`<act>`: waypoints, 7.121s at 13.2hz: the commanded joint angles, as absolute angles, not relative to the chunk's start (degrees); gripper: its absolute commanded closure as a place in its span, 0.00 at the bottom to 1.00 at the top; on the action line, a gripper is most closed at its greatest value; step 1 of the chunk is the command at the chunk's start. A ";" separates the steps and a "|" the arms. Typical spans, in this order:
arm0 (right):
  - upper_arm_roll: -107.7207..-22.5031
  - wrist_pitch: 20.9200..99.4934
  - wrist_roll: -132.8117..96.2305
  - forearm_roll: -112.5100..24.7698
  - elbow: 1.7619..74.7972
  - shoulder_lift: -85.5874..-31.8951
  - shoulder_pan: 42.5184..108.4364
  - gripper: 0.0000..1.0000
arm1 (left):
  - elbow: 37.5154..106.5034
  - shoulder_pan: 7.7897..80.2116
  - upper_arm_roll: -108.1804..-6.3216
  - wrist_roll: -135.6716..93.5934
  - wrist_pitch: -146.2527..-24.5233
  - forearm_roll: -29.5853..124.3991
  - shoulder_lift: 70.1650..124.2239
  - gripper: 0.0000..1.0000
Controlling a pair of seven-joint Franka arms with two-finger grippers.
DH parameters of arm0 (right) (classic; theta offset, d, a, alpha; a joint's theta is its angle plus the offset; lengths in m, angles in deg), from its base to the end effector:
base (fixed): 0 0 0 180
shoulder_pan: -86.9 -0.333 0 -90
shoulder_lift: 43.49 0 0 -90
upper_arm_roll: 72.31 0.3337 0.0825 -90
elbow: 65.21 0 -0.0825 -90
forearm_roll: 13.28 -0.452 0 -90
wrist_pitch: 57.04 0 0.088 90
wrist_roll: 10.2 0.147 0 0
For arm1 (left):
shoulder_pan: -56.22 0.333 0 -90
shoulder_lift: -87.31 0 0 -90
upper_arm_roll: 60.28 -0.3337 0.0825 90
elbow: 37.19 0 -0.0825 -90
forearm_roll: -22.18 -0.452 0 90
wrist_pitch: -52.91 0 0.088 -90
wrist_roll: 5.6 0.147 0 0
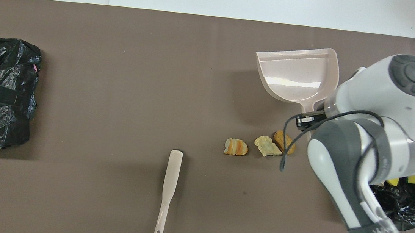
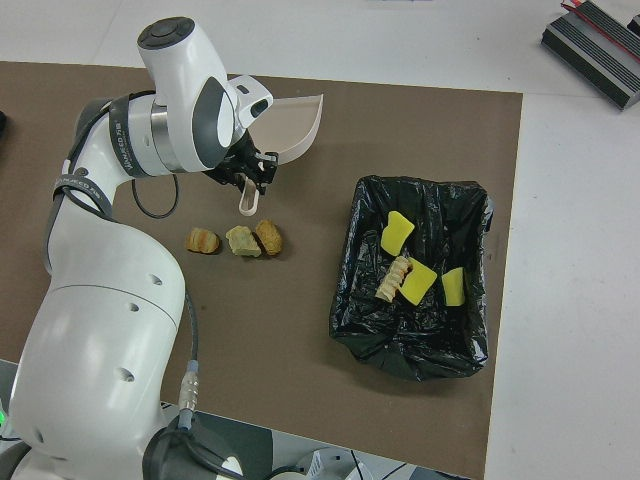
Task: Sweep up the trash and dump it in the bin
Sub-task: 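Bring the dustpan back with the right gripper and set it down, then grasp the dustpan with the left gripper while the right gripper grasps the brush, then move the dustpan near the brown pieces with the left gripper, then sweep the brown pieces into the dustpan with the right gripper's brush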
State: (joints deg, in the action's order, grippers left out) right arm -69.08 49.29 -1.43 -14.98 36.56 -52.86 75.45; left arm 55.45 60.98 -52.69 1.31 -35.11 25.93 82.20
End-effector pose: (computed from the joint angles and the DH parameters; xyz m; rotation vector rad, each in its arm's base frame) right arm 0.6402 0.1701 0.4091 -3.1156 -0.1454 0.1398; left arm 0.5886 -0.0421 0.6281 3.0768 -0.2653 0.0149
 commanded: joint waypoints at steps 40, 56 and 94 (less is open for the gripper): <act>-68.09 71.99 47.63 -24.18 54.94 -53.24 35.75 0.72 | 51.21 34.07 -52.63 -30.73 -69.61 22.27 113.24 0.00; -68.53 57.67 41.14 -22.33 66.19 -36.73 43.21 1.00 | 55.01 29.76 -52.81 -30.29 -64.87 19.63 112.89 0.71; -68.09 72.60 20.12 -29.18 67.88 -45.85 60.82 1.00 | 84.89 36.09 -53.25 48.01 -64.78 14.36 88.80 1.00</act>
State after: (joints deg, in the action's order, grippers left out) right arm -68.27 72.03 19.97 -26.75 71.53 -41.75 63.57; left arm 82.01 37.62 -52.73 47.31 -63.37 14.15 91.12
